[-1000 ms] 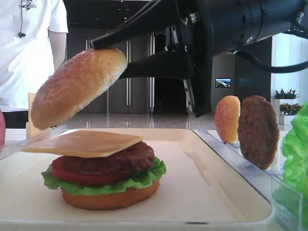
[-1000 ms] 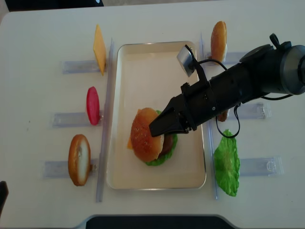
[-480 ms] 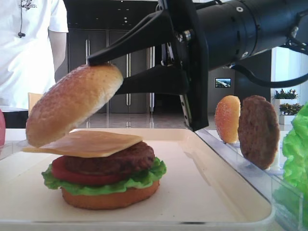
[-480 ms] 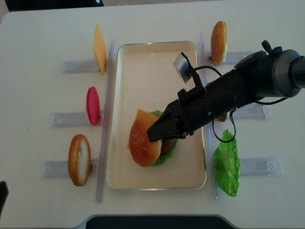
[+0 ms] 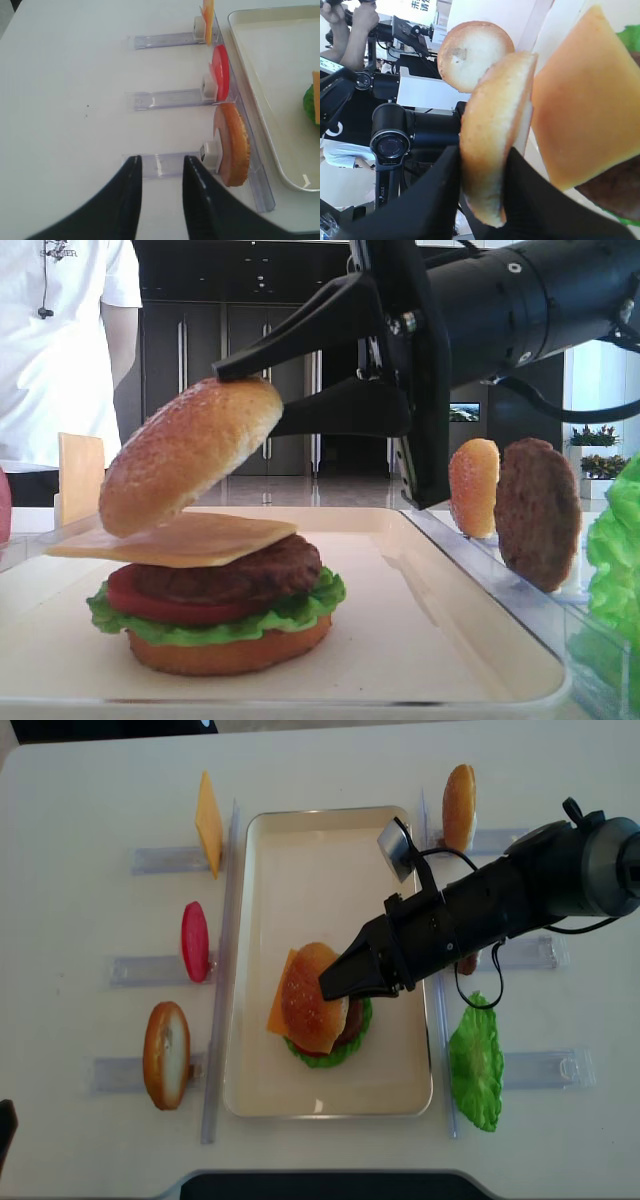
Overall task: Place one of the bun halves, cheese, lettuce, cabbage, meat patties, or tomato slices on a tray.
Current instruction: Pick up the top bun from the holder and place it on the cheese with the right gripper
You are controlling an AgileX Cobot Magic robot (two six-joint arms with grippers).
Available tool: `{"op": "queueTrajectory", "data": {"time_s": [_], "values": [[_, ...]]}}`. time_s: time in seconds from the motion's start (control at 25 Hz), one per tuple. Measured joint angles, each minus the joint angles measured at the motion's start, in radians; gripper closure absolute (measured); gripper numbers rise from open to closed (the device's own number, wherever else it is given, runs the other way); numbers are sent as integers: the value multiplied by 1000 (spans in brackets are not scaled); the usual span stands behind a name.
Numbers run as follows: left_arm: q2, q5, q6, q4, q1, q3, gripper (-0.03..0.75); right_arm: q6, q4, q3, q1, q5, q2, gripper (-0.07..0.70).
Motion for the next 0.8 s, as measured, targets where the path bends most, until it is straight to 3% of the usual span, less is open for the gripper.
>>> {"op": "queueTrajectory", "data": {"time_s": [0.8], "values": [[0,0,0,0,0,0,496,-4,-10,0,0,0,0,413]]}}
